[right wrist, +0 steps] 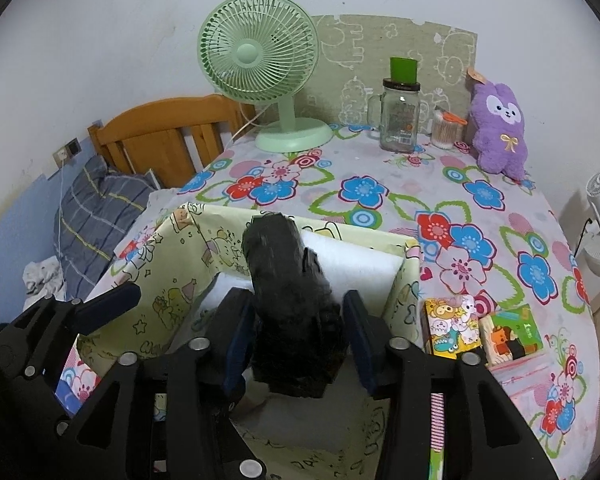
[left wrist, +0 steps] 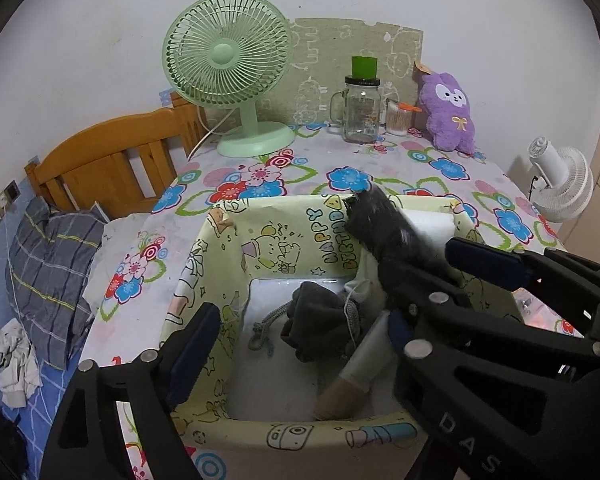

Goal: Organize soft objects
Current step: 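Lower the towel and umbrella into the fabric box and open both tools, then withdraw both open tools from the box toward the pink packet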

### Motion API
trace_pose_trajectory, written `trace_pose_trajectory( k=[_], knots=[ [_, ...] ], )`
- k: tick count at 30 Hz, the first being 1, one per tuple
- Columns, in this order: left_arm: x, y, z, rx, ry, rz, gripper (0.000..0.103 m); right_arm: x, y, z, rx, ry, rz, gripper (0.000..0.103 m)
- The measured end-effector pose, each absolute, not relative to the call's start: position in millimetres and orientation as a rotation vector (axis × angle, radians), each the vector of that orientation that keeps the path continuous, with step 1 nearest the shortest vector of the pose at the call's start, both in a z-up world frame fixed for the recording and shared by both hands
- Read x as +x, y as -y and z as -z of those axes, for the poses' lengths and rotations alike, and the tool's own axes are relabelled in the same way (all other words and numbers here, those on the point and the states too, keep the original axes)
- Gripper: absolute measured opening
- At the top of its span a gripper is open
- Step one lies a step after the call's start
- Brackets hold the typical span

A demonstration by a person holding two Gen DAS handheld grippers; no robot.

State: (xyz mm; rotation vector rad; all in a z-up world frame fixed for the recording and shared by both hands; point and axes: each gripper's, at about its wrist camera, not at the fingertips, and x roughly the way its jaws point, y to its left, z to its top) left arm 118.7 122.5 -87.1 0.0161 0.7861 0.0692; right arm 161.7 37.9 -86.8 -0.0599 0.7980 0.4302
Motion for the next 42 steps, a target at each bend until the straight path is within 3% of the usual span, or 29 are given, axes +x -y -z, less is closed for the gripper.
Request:
trace_pose_trajectory(
  k=[4, 35, 42],
  knots=[
    [115.1, -118.5, 83.8, 0.011, -0.774, -0.062, 0.094, 156.1, -32.0, 81.9, -0.050, -0.782, -0.425, 0.071],
    [80.9, -62.0, 32.9, 0.034, -0.668, -0.036, 0.103, 111.0, 33.5, 24.9, -0.026, -0.613, -0.326, 0.097],
    [72.5, -48.6, 23.9, 0.033, -0.665, -0.030, 0.103, 98.6, 49.9, 14.1, -0.020, -0.584, -0.304, 0.098]
  ],
)
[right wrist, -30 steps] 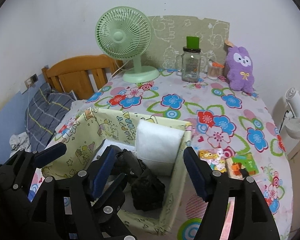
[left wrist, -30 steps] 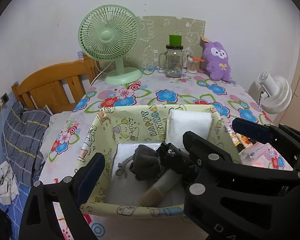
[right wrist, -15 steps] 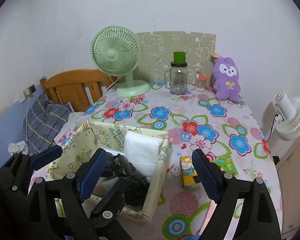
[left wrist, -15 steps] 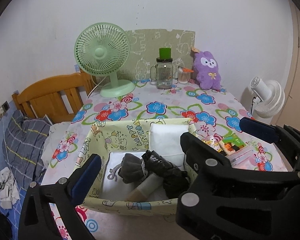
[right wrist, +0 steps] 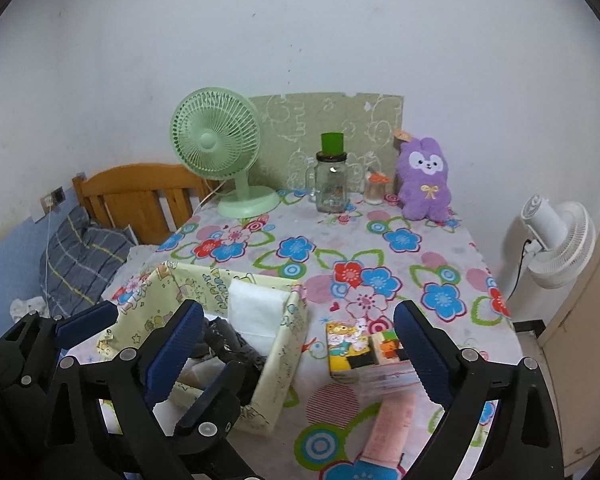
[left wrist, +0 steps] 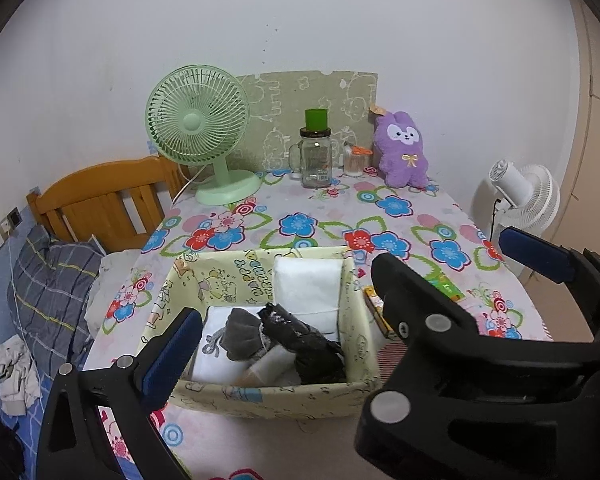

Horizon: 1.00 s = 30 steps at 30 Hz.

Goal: Organize soft objects
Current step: 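Withdraw both open tools from the box toward the pink packet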

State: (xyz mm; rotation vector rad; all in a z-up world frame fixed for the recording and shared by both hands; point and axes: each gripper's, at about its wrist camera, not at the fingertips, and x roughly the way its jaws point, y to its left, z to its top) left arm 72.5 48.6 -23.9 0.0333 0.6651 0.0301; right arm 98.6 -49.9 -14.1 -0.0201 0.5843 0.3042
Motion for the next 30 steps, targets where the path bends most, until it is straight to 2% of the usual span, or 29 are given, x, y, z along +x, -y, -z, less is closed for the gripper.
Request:
trace_pose_trajectory(
  k=[30],
  knots=[
    [52.9, 28.4, 29.4, 0.068, -0.610, 0.051, 0.103, 72.4, 125.3, 20.7, -0.009, -0.560, -0.195, 0.103]
  ],
)
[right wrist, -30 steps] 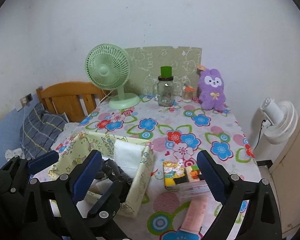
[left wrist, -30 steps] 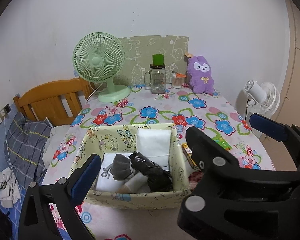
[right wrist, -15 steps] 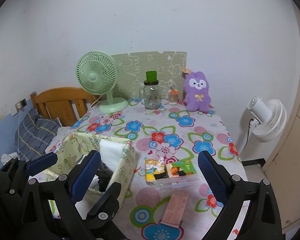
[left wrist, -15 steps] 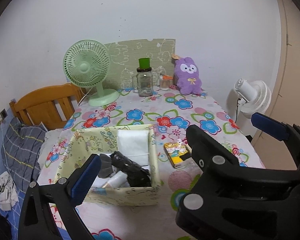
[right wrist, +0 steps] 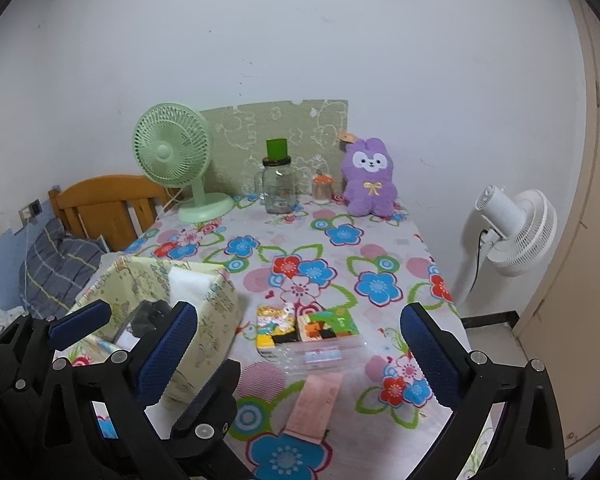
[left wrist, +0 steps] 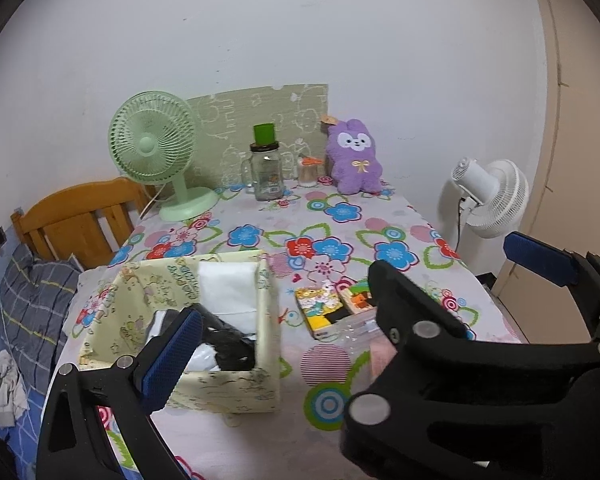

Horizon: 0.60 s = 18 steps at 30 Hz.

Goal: Organize soft objects
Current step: 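Withdraw both open tools from the box toward the pink packet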

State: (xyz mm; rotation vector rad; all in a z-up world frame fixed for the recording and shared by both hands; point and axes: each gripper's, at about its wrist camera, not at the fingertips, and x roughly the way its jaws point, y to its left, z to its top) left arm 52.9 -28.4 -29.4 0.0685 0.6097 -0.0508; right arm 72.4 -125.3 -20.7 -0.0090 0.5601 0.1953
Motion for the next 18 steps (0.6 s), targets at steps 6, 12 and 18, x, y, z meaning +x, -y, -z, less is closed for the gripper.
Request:
trace_pose_trajectory(
  k=[6, 12, 18],
  knots=[
    [57.0, 40.5, 43.1, 0.068, -0.633, 0.077, 0.103, 74.4, 136.6, 34.8, -0.015, -0.578, -0.166, 0.103],
    [60.9, 52.1, 56.6, 0.077, -0.652, 0.083, 0.103, 78.7, 150.1, 51.0, 0.015, -0.614, -0.173, 0.103],
    [63.3, 60.5, 69.3, 0.073, -0.674, 0.080, 0.103, 83.5, 159.0, 64.0, 0.012, -0.634, -0.190, 0.103]
  ],
)
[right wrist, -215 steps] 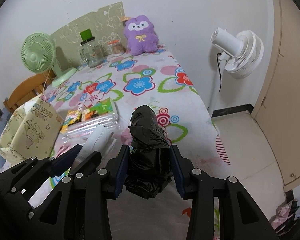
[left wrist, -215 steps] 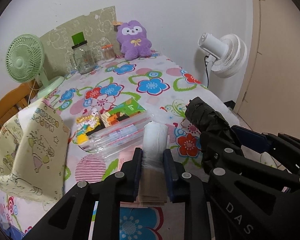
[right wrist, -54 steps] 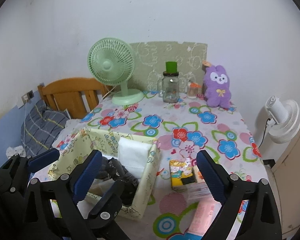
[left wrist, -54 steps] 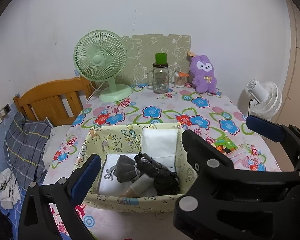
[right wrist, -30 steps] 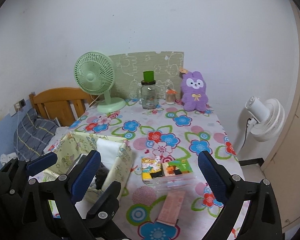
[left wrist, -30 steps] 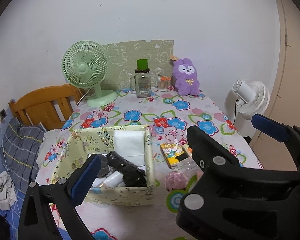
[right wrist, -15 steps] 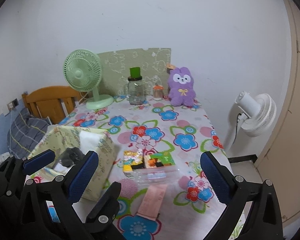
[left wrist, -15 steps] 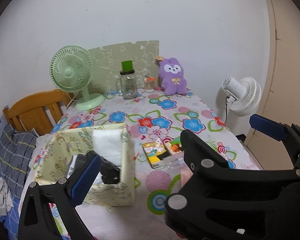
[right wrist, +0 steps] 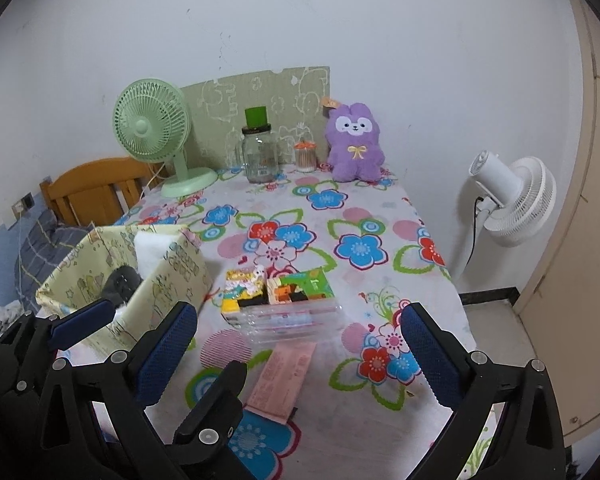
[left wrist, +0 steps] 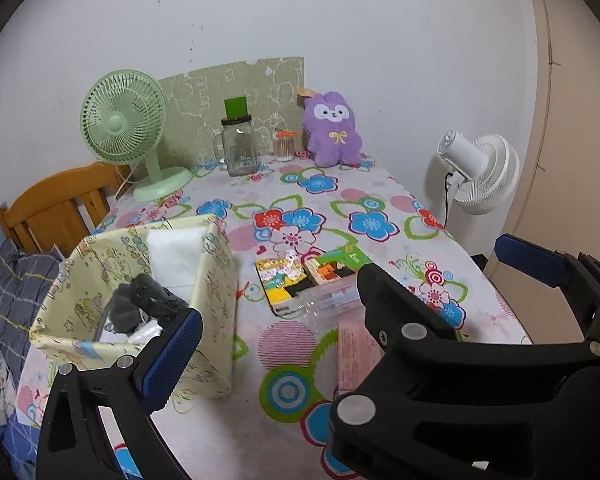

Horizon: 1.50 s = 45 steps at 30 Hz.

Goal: Organize soft objects
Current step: 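Withdraw both open tools from the box toward the pink packet, then reach the right tool to the clear straw bag and grasp it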

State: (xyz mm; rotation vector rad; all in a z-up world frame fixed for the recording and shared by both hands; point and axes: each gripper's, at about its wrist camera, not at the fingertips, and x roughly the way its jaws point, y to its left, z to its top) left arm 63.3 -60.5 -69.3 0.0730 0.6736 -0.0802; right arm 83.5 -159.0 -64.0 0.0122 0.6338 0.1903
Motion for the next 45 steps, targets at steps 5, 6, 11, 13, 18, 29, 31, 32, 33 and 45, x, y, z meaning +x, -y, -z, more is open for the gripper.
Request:
trace_pose_trajectory(
  k=[5, 6, 11, 13, 18, 29, 31, 32, 33, 45],
  knots=[
    [67.7, 66.7, 81.7, 0.070, -0.706, 0.080, 0.103, 88.7, 164.0, 76.1, -0.009, -0.657, -0.196, 0.103],
    [69.3, 68.0, 84.7, 0.070, -0.715, 0.080, 0.103, 89.5, 165.1, 78.9, -0.009, -0.663, -0.198, 0.103],
    [75.5, 73.7, 95.5, 0.077, -0.744, 0.086, 0.102, 95.6, 171.4, 91.7, -0.003, -0.695, -0.191, 0.103],
    [78.0, 75.7, 100.2, 0.081, -0.754, 0.088, 0.102, 98.4, 173.8, 96.5, -0.004, -0.703, -0.188, 0.103],
    [86.4, 76.2, 107.8, 0.071, -0.780, 0.074, 0.102, 111.0, 177.3, 106.7, -0.003, -0.734, -0.219, 0.103],
    [103.9, 80.1, 125.9, 0.082, -0.833, 0.064, 0.096, 139.6, 171.9, 121.0, -0.075, -0.748, -0.313, 0.103],
    [108.5, 79.9, 128.3, 0.079, -0.838, 0.051, 0.096, 145.3, 169.5, 124.1, -0.090, -0.756, -0.334, 0.103],
    [111.3, 79.8, 129.8, 0.077, -0.843, 0.042, 0.096, 148.6, 168.0, 126.2, -0.100, -0.762, -0.345, 0.103],
    [114.1, 79.8, 131.3, 0.073, -0.850, 0.032, 0.095, 150.9, 166.7, 128.0, -0.112, -0.765, -0.354, 0.103],
    [127.3, 80.6, 140.3, 0.045, -0.878, 0.034, 0.095, 180.4, 156.1, 133.9, -0.176, -0.791, -0.465, 0.097]
  ],
)
